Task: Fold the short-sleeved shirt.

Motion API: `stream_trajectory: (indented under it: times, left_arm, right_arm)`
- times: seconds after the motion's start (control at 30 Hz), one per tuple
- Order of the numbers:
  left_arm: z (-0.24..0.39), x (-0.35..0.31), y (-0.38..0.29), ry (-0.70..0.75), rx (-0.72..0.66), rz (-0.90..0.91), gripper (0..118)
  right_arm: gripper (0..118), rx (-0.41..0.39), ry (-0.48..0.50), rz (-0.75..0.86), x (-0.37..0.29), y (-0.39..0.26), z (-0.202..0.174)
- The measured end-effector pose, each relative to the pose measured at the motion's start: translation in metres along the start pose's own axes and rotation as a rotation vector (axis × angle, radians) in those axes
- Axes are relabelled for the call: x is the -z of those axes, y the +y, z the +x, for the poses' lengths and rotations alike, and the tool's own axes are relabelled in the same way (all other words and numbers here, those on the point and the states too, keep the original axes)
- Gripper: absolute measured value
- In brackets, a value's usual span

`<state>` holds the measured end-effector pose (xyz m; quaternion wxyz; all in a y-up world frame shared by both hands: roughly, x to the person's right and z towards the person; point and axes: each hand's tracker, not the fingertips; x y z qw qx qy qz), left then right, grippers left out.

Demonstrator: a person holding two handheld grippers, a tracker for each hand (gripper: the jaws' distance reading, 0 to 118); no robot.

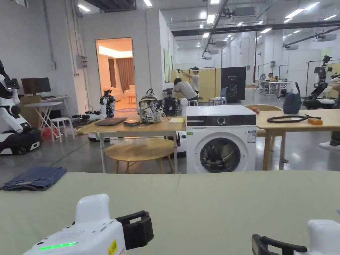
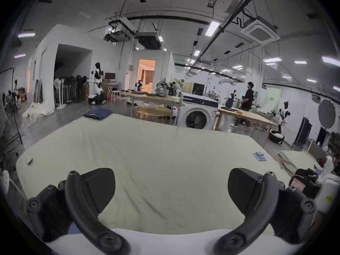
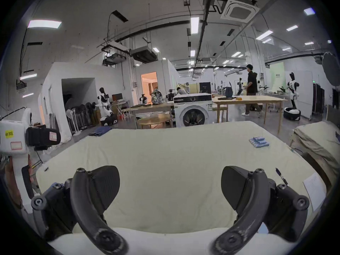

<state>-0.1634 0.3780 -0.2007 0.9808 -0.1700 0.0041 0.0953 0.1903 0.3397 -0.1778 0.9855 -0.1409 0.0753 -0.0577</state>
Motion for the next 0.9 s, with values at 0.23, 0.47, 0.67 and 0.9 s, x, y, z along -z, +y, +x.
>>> stream_trajectory:
  times: [0.23, 0.47, 0.67, 0.9]
  left_arm:
    - [-0.001, -0.002, 0.0, -0.031, -0.029, -0.025, 118]
    - [-0.004, -0.012, 0.0, -0.081, -0.079, -0.036, 118]
    - [-0.002, -0.014, -0.002, -0.125, -0.101, -0.044, 118]
    - [0.002, -0.003, -0.006, -0.114, -0.15, -0.043, 118]
  right_arm:
    - [112, 0.14, 0.012, -0.027, -0.004, 0.009, 0.002]
    - [112, 0.203, -0.046, -0.122, -0.003, 0.013, 0.0]
    - [112, 0.22, 0.011, -0.126, 0.0, 0.004, 0.011]
    - [112, 0.227, -0.033, -0.047, -0.005, 0.0, 0.011]
